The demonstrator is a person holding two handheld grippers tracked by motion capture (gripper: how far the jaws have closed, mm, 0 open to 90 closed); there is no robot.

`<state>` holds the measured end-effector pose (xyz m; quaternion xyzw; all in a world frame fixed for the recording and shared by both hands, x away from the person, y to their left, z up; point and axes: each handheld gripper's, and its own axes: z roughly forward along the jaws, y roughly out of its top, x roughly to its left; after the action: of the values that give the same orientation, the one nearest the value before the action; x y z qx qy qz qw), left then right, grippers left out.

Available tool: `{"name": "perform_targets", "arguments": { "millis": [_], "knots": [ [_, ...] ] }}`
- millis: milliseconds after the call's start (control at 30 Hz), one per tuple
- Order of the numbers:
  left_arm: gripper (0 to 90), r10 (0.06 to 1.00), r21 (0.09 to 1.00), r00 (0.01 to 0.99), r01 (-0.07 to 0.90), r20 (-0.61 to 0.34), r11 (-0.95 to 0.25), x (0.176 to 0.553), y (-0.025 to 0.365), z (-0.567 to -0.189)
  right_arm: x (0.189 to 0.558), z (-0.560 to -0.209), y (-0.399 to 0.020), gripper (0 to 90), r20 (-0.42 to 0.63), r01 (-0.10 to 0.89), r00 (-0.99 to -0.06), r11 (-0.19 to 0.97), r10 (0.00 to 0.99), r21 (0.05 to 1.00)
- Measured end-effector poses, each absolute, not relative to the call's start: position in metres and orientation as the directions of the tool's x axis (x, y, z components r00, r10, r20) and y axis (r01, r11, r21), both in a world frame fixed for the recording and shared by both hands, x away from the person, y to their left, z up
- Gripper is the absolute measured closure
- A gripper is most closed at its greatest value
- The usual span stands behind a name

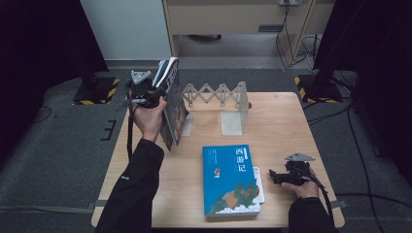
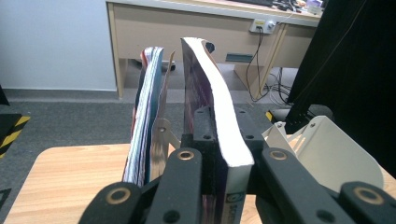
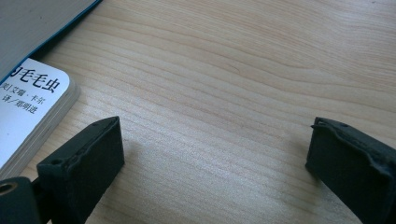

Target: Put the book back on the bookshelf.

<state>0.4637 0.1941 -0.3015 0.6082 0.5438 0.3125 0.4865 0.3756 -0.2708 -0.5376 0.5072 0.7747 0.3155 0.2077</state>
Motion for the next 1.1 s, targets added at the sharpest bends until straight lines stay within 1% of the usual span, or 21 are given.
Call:
{"name": "perform_targets", "arguments": {
  "millis": [233,367,633,800,1100],
  "knots": [
    [82.2,0.968,0.928,0.203,0.367,-0.145,0.062,0.470,0.192,-0.311,0.376,-0.538,-0.271,4.0,-0.002,0.654,-0.400,0.287,0.917,0.699],
    [82.2,0.974,0.932,0.195,0.360,-0.119,0.042,0.472,0.189,-0.315,0.376,-0.538,-0.270,4.0,0.000,0.655,-0.398,0.285,0.917,0.699],
    [82.2,0.977,0.932,0.183,0.360,-0.112,0.039,0.475,0.186,-0.321,0.376,-0.538,-0.270,4.2,0.003,0.656,-0.399,0.283,0.917,0.699],
    [82.2,0.978,0.935,0.189,0.355,-0.088,0.015,0.475,0.182,-0.322,0.376,-0.538,-0.270,4.2,0.000,0.654,-0.404,0.288,0.915,0.700],
    [82.0,0.975,0.936,0.200,0.350,-0.092,0.017,0.473,0.185,-0.328,0.376,-0.538,-0.270,4.1,-0.002,0.651,-0.408,0.292,0.913,0.700]
  ]
}}
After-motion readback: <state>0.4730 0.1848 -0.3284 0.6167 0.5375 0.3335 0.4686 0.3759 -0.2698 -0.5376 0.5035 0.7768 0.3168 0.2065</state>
